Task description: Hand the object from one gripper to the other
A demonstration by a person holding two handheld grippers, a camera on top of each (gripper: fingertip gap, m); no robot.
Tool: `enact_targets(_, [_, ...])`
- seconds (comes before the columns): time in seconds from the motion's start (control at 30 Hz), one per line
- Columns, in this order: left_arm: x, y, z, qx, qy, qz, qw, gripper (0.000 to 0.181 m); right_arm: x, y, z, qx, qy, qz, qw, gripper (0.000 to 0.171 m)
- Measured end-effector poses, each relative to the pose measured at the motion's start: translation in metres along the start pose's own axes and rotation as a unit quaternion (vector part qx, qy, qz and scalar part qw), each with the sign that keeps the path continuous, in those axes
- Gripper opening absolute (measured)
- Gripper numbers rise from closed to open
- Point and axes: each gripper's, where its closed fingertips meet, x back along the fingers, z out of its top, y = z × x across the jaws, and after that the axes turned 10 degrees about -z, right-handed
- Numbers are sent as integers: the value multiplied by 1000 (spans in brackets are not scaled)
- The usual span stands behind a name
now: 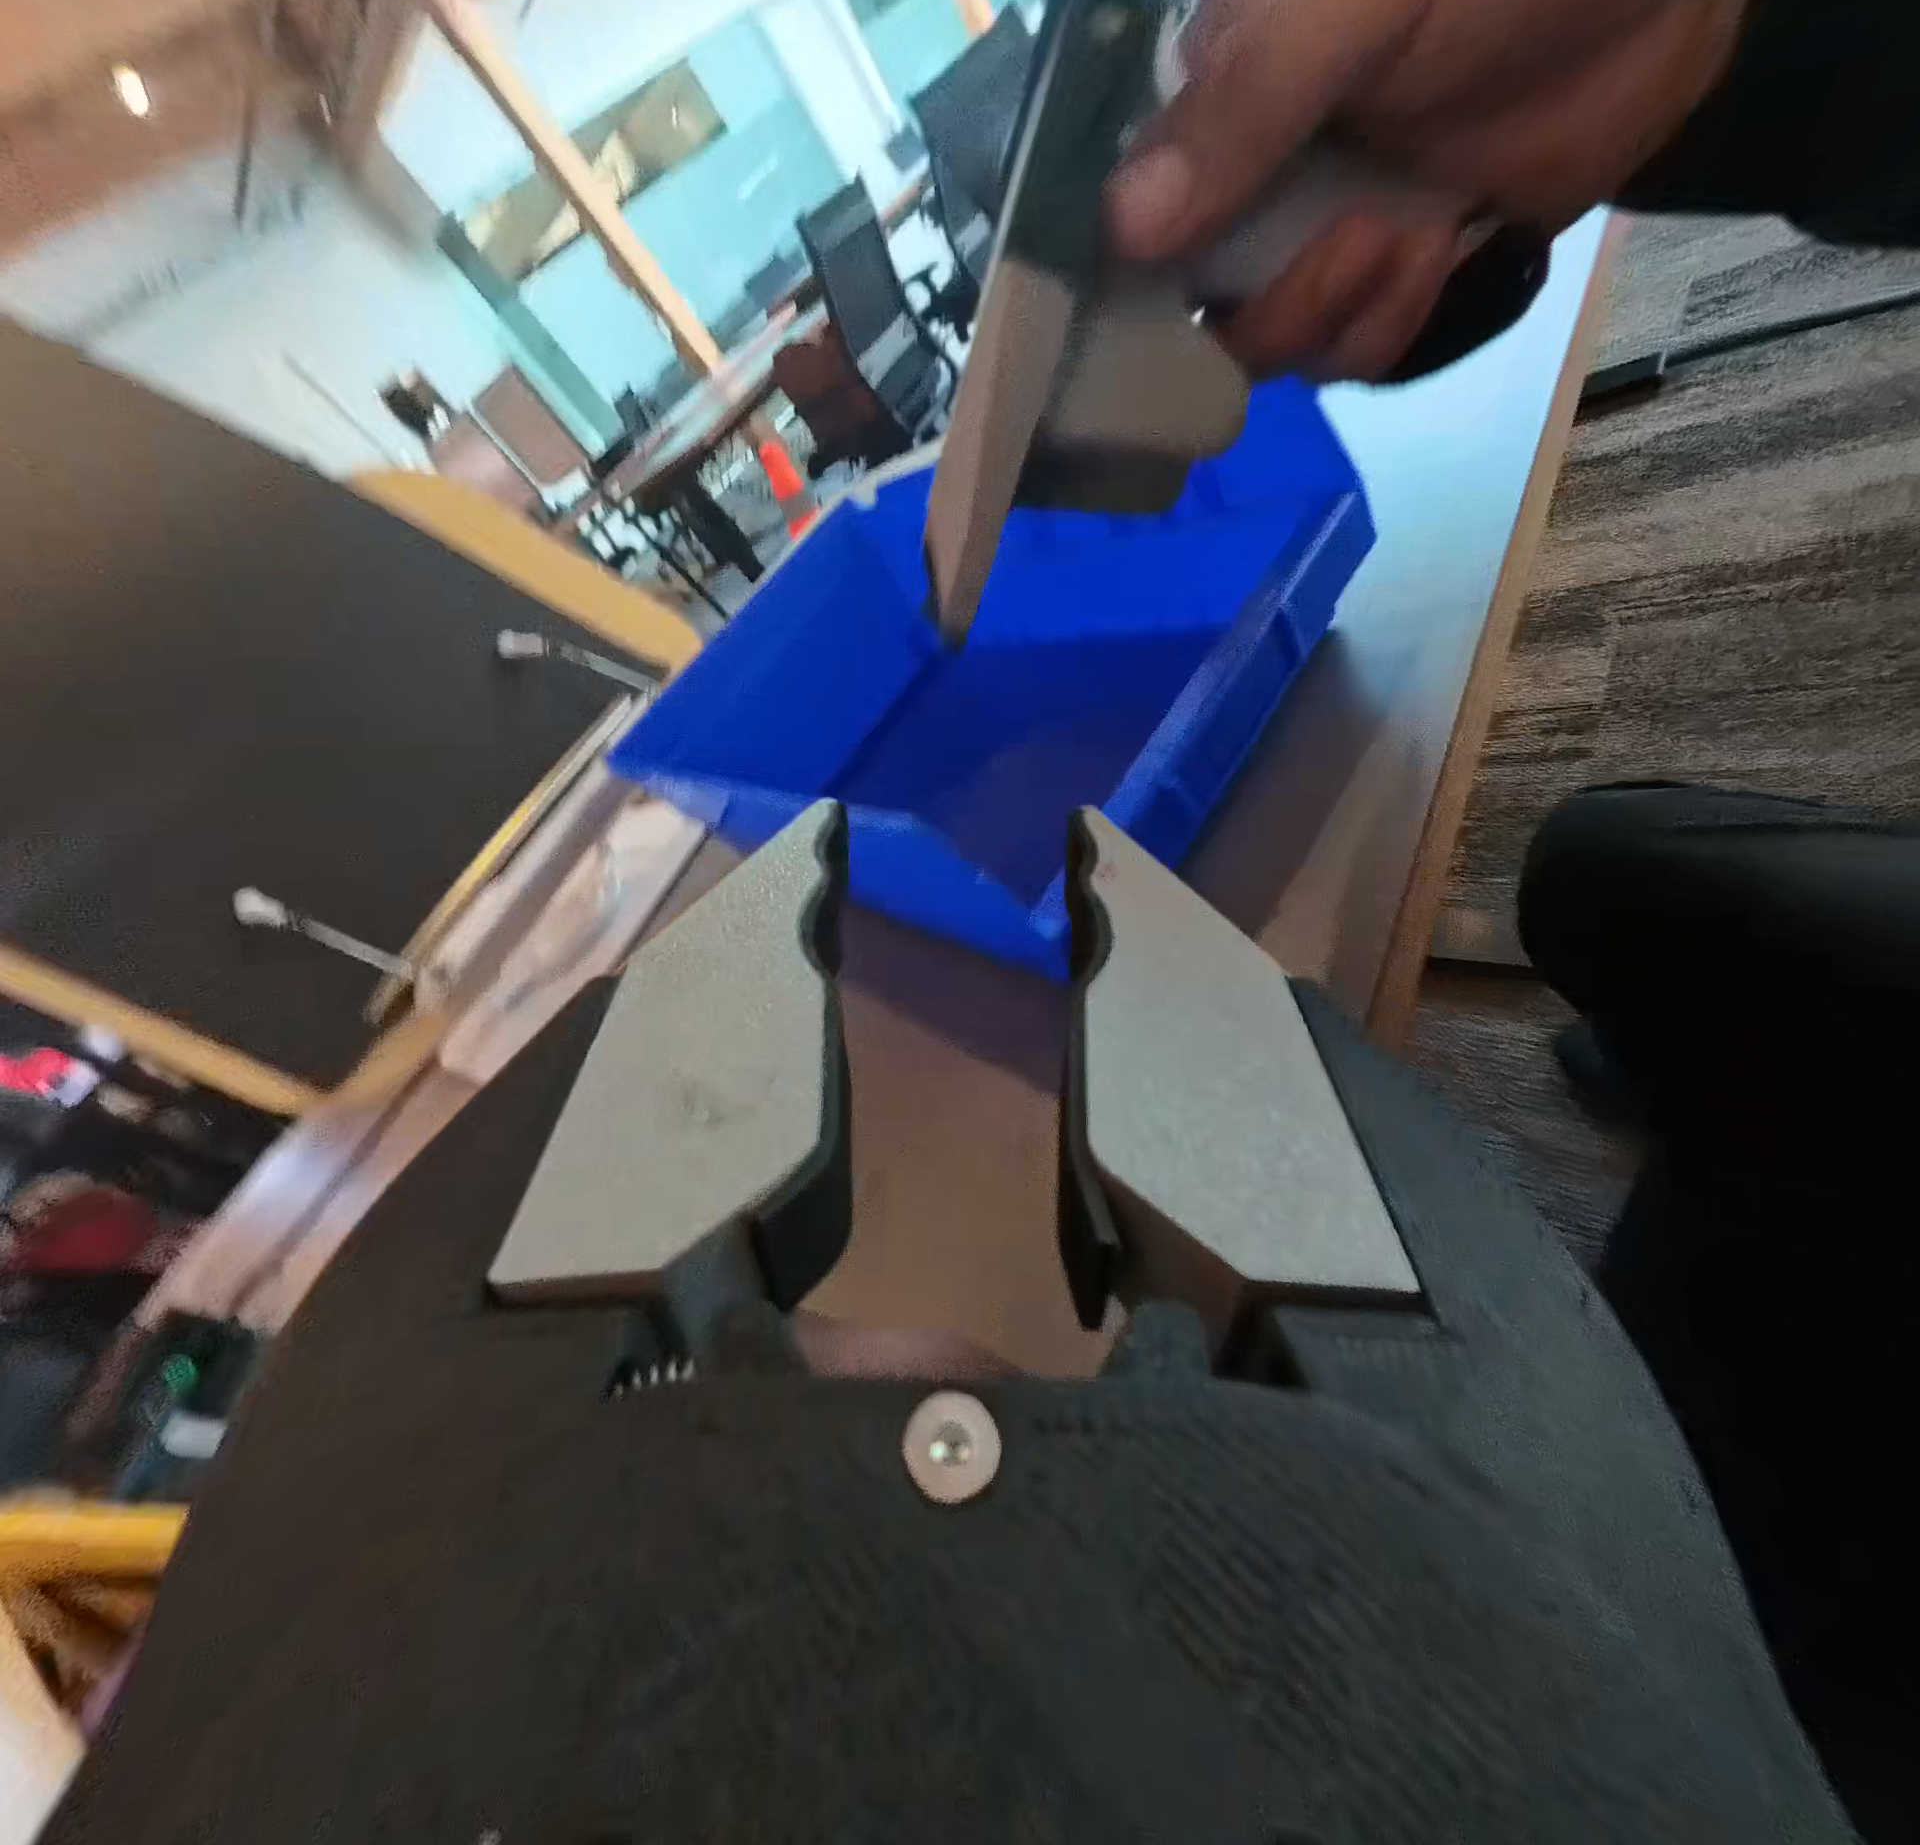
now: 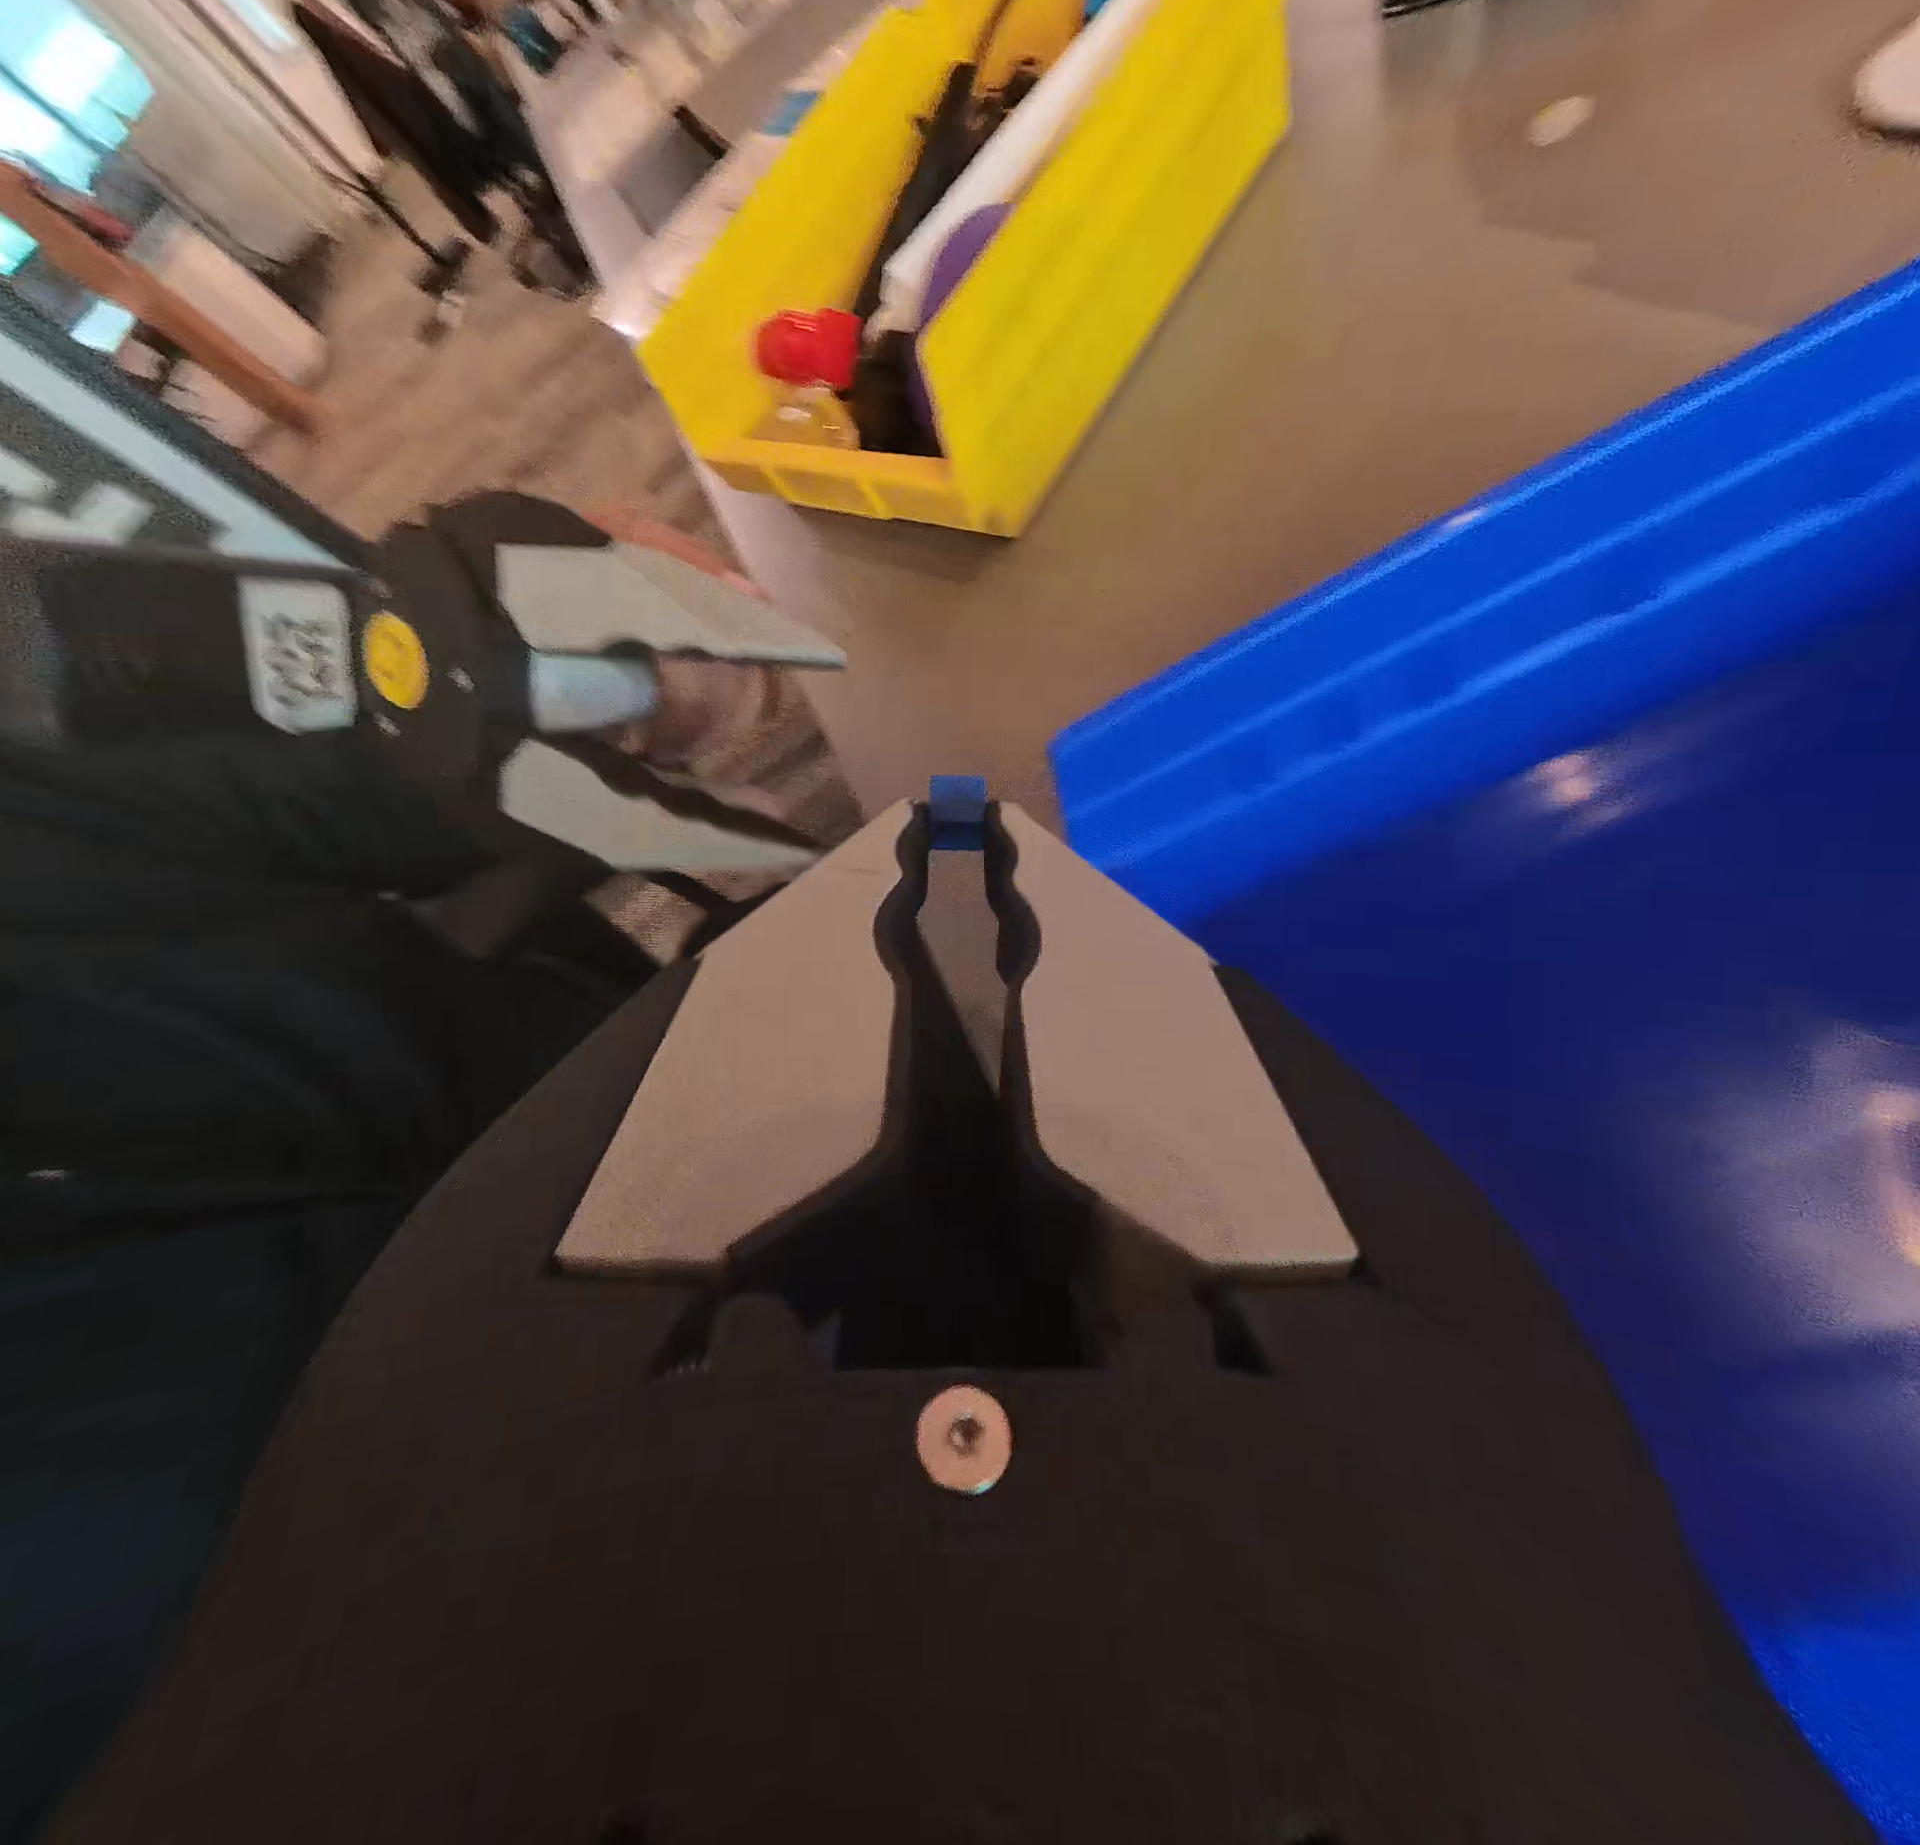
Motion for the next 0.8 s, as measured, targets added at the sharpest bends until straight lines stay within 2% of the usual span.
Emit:
enact_targets(0.1, [-20,8,17,-57,8,23,998,37,-4,-20,-9,-18,13,50,998,7])
enact_targets(0.27, [-32,20,20,-91,17,19,996,26,-15,-23,-32,-15,-4,51,999,7])
enact_targets(0.43, [-44,30,-10,-80,-39,-7,996,30,-22,22,-51,12,-35,-70,997,7])
enact_targets(0.57, [-51,30,-40,-20,-77,-21,997,32,-24,48,-57,25,-48,-146,988,6])
enact_targets(0.7, [-53,31,-56,45,-85,-40,995,29,-9,103,-62,70,-77,-302,948,7])
enact_targets(0.8, [-52,25,-58,55,-87,-35,994,30,-4,121,-58,54,-78,-310,946,7])
